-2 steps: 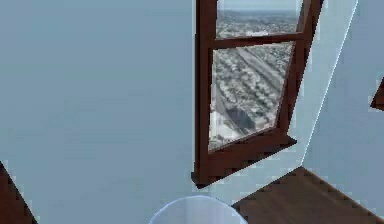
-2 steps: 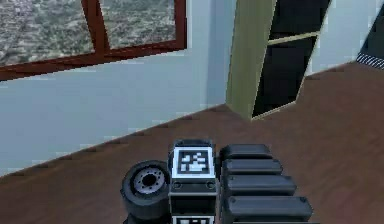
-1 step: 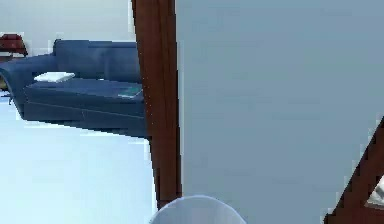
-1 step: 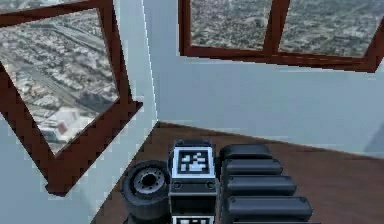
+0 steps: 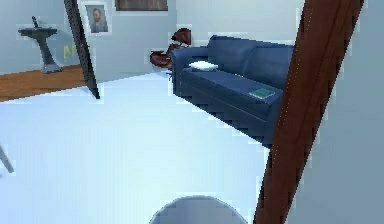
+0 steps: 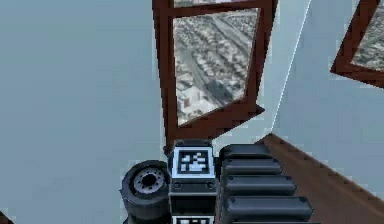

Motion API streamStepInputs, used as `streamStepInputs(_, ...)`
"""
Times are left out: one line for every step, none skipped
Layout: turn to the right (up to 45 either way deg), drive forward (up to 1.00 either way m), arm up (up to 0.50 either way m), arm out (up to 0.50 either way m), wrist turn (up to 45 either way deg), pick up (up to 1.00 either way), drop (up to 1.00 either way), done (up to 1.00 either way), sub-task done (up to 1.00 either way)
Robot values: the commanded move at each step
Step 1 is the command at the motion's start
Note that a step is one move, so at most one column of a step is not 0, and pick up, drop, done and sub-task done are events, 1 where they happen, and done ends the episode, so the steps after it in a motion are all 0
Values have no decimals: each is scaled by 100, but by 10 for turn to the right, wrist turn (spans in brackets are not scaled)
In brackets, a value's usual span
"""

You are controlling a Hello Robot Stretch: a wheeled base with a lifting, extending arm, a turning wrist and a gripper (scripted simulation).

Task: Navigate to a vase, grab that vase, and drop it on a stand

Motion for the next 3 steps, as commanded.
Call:
streamStepInputs(-30, 0, 0, 0, 0, 0, 0, 0, 0)
streamStepInputs(0, 50, 0, 0, 0, 0, 0, 0, 0)
streamStepInputs(-360, 0, 0, 0, 0, 0, 0, 0, 0)
